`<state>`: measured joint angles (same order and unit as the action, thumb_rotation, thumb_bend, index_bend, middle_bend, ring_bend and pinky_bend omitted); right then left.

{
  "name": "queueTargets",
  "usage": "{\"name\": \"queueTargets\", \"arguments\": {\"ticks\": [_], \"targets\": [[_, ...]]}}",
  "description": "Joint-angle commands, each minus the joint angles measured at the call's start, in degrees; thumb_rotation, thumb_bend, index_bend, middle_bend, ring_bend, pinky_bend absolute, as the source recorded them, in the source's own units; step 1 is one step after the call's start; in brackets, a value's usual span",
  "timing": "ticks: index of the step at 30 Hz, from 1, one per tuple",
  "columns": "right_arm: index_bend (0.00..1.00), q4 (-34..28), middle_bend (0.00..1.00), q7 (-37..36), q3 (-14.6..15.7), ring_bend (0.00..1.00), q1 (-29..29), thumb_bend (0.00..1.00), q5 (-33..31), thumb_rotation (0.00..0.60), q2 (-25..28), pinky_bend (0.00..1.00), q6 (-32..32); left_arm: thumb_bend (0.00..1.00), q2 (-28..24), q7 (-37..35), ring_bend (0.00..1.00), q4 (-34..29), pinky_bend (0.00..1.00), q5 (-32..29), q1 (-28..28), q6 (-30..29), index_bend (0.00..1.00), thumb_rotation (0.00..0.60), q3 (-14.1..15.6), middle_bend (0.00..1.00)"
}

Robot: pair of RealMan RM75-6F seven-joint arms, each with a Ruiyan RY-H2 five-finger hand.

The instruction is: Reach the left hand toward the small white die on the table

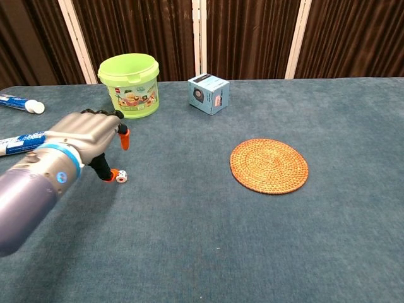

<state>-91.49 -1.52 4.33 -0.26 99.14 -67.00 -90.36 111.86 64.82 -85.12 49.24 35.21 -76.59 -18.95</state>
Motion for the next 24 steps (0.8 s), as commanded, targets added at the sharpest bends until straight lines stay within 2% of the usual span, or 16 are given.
{"name": "queueTargets", "arguments": {"ticks": [1,11,24], "targets": [[0.0,0.0,0.0,-0.2,0.0,0.0,0.0,0.07,0.0,0.6,0.1,0.0,0.1,0.33,1.2,0.9,0.0,1.8,0.0,-1.2,1.2,-0.6,0.37,0.6,-0.1,0.0],[0.0,-0.3,0.0,-0.1,0.3,0.0,-0.1,0.07,0.8,0.6,0.2,0.0,-0.3,0.33,2.3,0.8,0.0,5.0,0.0,-3.8,2.9,0.1,0.37,0.6,0.3,0.0],[0.0,-0.5,0.0,-0.8,0.3,0.0,-0.3,0.07,1.2,0.6,0.6,0.0,-1.0,0.33,4.7,0.3,0.0,9.3,0.0,-5.5,4.9,0.6,0.45,0.6,1.1,0.0]]}}
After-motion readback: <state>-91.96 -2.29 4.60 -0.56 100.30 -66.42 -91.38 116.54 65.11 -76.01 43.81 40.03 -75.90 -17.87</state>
